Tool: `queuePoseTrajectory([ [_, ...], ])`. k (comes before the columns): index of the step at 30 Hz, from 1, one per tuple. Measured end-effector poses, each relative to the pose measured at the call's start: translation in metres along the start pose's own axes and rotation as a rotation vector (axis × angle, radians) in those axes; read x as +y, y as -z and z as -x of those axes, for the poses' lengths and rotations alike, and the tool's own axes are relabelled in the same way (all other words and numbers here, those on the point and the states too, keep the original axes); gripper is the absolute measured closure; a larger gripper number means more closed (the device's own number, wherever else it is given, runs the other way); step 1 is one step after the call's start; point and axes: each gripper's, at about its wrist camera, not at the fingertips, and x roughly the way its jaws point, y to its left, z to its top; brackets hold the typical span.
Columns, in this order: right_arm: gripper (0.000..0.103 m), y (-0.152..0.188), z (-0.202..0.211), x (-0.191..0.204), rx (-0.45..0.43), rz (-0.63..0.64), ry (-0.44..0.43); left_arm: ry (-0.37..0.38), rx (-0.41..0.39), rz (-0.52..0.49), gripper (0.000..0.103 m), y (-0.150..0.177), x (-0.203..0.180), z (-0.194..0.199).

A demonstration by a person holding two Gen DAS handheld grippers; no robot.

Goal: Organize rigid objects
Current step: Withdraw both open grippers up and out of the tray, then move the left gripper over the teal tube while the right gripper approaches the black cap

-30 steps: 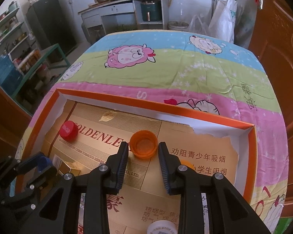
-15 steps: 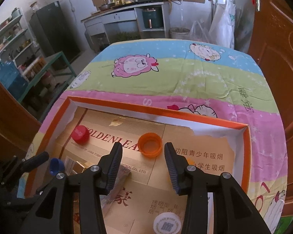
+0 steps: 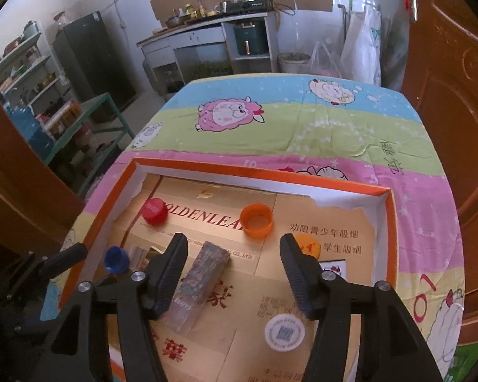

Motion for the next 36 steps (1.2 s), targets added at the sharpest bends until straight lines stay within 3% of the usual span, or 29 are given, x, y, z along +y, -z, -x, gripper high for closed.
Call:
queuePoseTrajectory([
  [19, 0.041, 0.038, 0.050, 0.013, 0.002, 0.004, 0.023, 0.060, -0.059, 0.024, 0.050, 0.019, -0.007, 0.057],
  [25, 0.041, 0.057, 0.073, 0.022, -0.017, 0.019, 0.035, 0.115, -0.047, 0.048, 0.050, 0.034, -0.008, 0.071],
  [36, 0.041, 0.095, 0.119, 0.032, -0.078, 0.029, 0.056, 0.117, -0.059, 0.011, 0.050, 0.060, -0.020, 0.102],
])
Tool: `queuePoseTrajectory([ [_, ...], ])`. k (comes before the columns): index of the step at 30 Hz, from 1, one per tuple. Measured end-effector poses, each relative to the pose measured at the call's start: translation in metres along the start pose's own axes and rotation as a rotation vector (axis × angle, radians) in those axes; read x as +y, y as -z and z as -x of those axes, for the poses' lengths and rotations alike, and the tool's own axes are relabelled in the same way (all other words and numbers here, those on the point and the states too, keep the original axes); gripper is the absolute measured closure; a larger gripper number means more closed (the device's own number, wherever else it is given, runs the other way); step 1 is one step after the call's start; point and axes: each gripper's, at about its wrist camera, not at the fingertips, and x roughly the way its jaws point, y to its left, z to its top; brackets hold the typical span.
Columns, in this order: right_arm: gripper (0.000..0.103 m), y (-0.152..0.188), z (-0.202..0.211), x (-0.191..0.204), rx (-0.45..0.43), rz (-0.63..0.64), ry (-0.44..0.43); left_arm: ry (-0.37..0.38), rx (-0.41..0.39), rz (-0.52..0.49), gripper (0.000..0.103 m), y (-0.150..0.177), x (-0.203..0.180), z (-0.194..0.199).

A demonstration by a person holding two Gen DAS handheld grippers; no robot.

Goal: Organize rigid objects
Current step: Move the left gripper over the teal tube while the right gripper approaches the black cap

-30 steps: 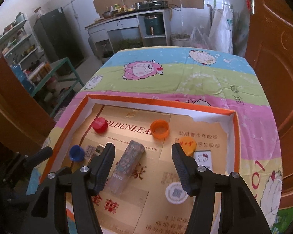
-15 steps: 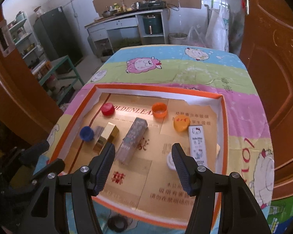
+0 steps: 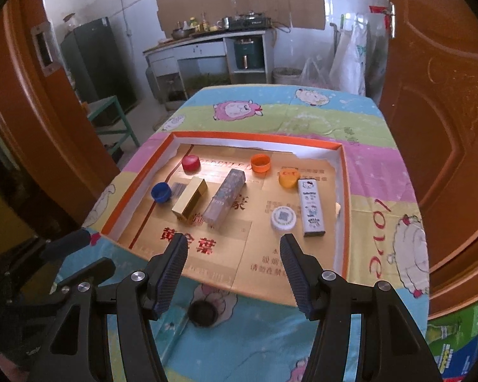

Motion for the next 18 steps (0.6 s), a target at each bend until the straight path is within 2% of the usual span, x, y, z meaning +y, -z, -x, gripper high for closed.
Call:
queuePoseTrajectory([
  [18, 0.041, 0.072, 0.072, 0.018, -0.112, 0.000, 0.052, -0.027, -0.065, -0.067, 0.050, 0.034, -0.028, 0.056],
])
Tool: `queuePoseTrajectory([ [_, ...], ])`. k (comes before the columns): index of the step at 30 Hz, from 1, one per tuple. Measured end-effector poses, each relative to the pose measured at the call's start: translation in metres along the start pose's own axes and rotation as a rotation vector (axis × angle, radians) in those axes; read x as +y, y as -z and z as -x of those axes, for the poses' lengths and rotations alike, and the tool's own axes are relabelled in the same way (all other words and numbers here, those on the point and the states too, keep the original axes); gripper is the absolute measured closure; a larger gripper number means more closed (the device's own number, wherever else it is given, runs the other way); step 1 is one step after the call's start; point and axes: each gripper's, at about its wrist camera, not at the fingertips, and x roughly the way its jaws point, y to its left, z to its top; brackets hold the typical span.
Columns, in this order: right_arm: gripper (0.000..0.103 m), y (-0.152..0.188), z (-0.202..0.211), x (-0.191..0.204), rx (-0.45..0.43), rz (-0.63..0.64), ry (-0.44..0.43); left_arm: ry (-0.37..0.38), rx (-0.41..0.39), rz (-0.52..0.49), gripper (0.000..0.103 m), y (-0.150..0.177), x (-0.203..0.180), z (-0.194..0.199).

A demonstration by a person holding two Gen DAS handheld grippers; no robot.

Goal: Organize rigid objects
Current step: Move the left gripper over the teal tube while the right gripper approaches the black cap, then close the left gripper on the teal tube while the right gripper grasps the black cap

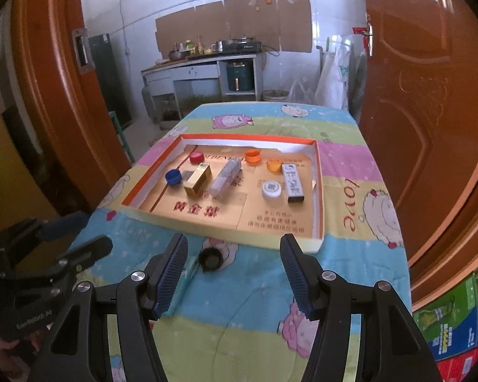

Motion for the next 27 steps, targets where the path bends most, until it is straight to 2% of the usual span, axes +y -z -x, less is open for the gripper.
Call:
queuePoseTrajectory([
  [3, 0.041, 0.013, 0.010, 0.003, -0.014, -0.005, 0.008, -0.011, -0.002, -0.010, 0.050, 0.008, -0.007, 0.004],
  [12, 0.041, 0.044, 0.023, -0.010, -0.009, -0.086, 0.014, 0.020, 0.027, 0.002, 0.050, 0.031, -0.019, -0.004],
  [20, 0.041, 0.064, 0.014, -0.020, 0.028, -0.121, 0.026, 0.042, 0.095, -0.010, 0.050, 0.045, -0.030, -0.030],
  [27, 0.041, 0.072, 0.004, -0.031, 0.047, -0.147, 0.024, 0.036, 0.163, -0.016, 0.050, 0.042, -0.039, -0.072],
])
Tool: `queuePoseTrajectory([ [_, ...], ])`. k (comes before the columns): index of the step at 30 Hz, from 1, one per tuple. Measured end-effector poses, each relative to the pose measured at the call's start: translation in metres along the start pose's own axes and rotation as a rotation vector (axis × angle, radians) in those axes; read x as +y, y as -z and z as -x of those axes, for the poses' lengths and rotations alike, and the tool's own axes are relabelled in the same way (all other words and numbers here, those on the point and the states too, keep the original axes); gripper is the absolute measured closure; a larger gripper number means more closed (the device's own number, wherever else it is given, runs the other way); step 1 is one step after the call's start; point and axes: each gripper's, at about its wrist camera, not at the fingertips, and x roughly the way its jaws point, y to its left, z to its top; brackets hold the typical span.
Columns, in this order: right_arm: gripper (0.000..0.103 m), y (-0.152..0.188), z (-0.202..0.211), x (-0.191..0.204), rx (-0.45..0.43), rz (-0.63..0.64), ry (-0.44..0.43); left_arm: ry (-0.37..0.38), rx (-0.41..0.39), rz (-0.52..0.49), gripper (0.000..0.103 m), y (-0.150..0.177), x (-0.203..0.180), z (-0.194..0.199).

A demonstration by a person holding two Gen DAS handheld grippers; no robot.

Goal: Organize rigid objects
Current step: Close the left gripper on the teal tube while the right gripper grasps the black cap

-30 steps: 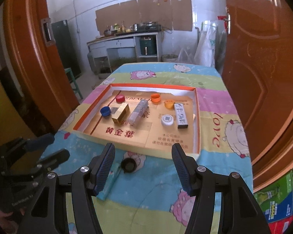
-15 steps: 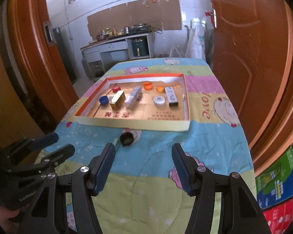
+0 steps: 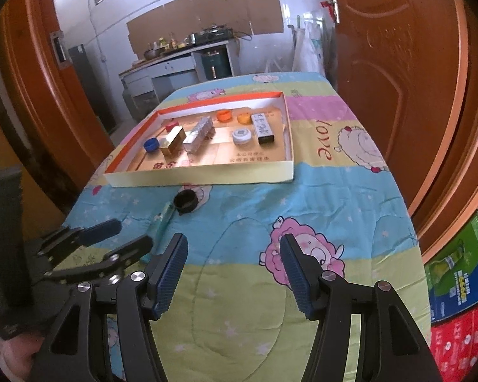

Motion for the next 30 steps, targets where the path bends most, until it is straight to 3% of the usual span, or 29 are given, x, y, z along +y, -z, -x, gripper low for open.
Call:
queuePoseTrajectory([
  [4, 0.041, 0.002, -0.005, -0.006, 0.014, -0.011, -0.001, -0.025, 0.017, 0.017, 0.052, -0.007, 0.002, -0.017],
  [7, 0.041, 0.003, -0.010, -0.012, 0.024, -0.018, -0.002, -0.031, 0.035, 0.025, 0.066, -0.009, 0.003, -0.025],
  [10, 0.041, 0.005, -0.015, -0.017, 0.034, -0.032, -0.006, -0.029, 0.040, 0.028, 0.068, -0.009, 0.003, -0.029],
  [13, 0.041, 0.007, -0.021, -0.019, 0.046, -0.036, -0.009, -0.026, 0.030, 0.028, 0.078, -0.010, 0.003, -0.031],
  [24, 0.041, -0.006, -0.037, 0.005, 0.045, 0.046, -0.085, -0.039, -0.023, 0.082, 0.080, -0.010, 0.027, -0.013],
  [30, 0.041, -0.021, -0.063, 0.046, 0.068, 0.202, -0.079, -0.070, -0.057, 0.128, 0.080, -0.010, 0.054, 0.009],
])
